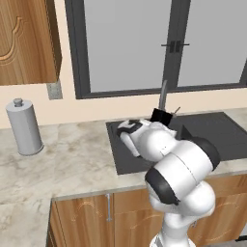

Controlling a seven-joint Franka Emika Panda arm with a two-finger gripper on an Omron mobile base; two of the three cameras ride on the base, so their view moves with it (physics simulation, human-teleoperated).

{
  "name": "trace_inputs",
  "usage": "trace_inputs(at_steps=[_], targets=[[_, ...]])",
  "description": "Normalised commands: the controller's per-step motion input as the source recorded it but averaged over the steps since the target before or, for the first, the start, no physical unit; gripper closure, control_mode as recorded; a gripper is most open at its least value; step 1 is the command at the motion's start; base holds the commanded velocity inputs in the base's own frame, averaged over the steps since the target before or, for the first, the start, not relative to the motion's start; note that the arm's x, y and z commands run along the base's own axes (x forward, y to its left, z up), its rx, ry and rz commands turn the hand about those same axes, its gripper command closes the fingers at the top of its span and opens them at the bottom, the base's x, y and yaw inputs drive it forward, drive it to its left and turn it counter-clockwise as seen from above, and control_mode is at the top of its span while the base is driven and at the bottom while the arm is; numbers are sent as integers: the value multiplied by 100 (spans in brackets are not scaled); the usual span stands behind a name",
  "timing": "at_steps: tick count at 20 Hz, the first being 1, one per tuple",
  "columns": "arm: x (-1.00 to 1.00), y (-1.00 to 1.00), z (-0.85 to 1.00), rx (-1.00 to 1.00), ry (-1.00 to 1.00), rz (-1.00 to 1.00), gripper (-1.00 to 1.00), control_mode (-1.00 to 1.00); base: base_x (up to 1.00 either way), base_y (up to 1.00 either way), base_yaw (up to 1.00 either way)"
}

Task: Turn on the sink faucet and place the jug under the water for a few seconds to fill it up.

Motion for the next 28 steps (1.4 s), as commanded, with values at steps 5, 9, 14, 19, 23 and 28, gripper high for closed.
trace_inputs(at_steps=[5, 9, 14, 19, 23, 28], targets=[[4, -4, -1, 0, 12, 0, 100, -100, 0, 0, 0], [15, 0, 0, 0, 8, 0, 100, -100, 0, 0, 0], [23, 0, 0, 0, 3, 0, 100, -100, 0, 0, 0], [22, 0, 0, 0, 0, 0, 100, -100, 0, 0, 0], [0, 0, 0, 0, 0, 0, 100, -100, 0, 0, 0], [3, -13, -9, -5, 0, 0, 100, -100, 0, 0, 0]])
